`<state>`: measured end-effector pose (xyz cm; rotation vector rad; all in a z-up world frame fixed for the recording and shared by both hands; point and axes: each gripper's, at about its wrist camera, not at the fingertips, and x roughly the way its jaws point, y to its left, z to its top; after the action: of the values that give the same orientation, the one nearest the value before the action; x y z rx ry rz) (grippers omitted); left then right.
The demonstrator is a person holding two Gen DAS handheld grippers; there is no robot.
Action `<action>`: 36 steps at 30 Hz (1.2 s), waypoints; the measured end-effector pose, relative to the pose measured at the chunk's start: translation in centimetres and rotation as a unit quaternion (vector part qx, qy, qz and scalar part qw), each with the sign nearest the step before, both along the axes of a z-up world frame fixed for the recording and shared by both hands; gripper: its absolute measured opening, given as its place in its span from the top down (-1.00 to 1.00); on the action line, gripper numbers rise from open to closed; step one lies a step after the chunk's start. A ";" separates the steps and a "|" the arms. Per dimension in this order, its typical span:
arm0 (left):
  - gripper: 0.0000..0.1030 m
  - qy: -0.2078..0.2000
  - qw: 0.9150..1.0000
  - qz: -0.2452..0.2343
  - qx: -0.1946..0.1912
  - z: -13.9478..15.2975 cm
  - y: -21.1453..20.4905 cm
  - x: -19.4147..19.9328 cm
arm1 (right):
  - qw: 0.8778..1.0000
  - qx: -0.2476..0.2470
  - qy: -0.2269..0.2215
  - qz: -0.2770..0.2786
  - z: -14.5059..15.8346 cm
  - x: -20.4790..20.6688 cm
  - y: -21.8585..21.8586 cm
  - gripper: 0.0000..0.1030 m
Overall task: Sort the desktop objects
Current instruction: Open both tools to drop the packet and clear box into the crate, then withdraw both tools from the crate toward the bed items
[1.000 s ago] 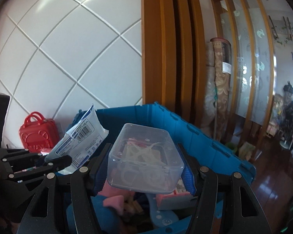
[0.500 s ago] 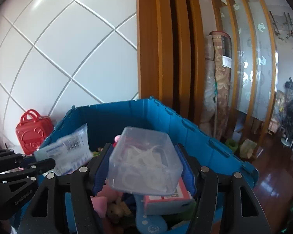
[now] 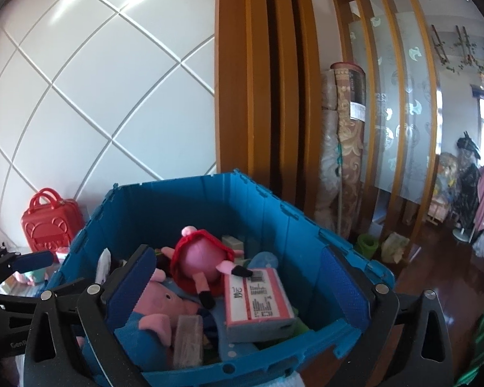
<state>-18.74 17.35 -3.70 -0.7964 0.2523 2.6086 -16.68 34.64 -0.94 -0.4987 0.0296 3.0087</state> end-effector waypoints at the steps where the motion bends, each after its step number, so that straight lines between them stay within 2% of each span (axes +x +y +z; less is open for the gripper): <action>1: -0.31 0.002 1.000 0.003 0.003 0.1 -0.7 0.2 | 1.000 -0.001 0.001 0.002 0.1 0.3 -0.4 -1.00; 5: -0.32 0.011 0.999 0.026 0.015 0.4 -4.7 1.0 | 1.000 -0.005 0.009 0.017 0.8 1.6 -2.8 -1.00; 10: -0.32 0.017 0.997 0.074 0.013 0.0 -11.5 1.2 | 0.998 0.000 0.022 0.058 1.4 3.1 -8.2 -1.00; 15: -0.32 0.002 0.993 0.120 0.002 -1.6 -19.1 1.0 | 0.994 0.011 0.018 0.104 1.1 3.2 -15.2 -1.00; 21: -0.32 -0.030 0.987 0.160 -0.009 -4.4 -27.0 0.8 | 0.987 0.006 -0.009 0.162 -1.0 2.6 -23.6 -1.00; 25: -0.32 -0.054 0.984 0.171 -0.012 -6.6 -31.0 0.1 | 0.980 0.004 -0.043 0.195 -3.8 1.9 -29.0 -1.00; 28: -0.32 -0.075 0.984 0.164 -0.017 -9.0 -33.1 -0.8 | 0.978 0.000 -0.075 0.196 -6.9 1.1 -31.8 -1.00; 33: -0.32 -0.110 0.986 0.128 -0.020 -13.5 -34.6 -3.7 | 0.977 -0.023 -0.147 0.150 -13.5 -0.8 -34.0 -1.00; 36: -0.32 -0.126 0.987 0.095 -0.021 -16.2 -34.3 -6.3 | 0.978 -0.034 -0.181 0.102 -17.5 -2.1 -34.2 -1.00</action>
<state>-25.02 -16.98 -19.92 -1.2060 0.1651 2.6465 -18.81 0.42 -18.43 -1.1111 0.0597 3.0649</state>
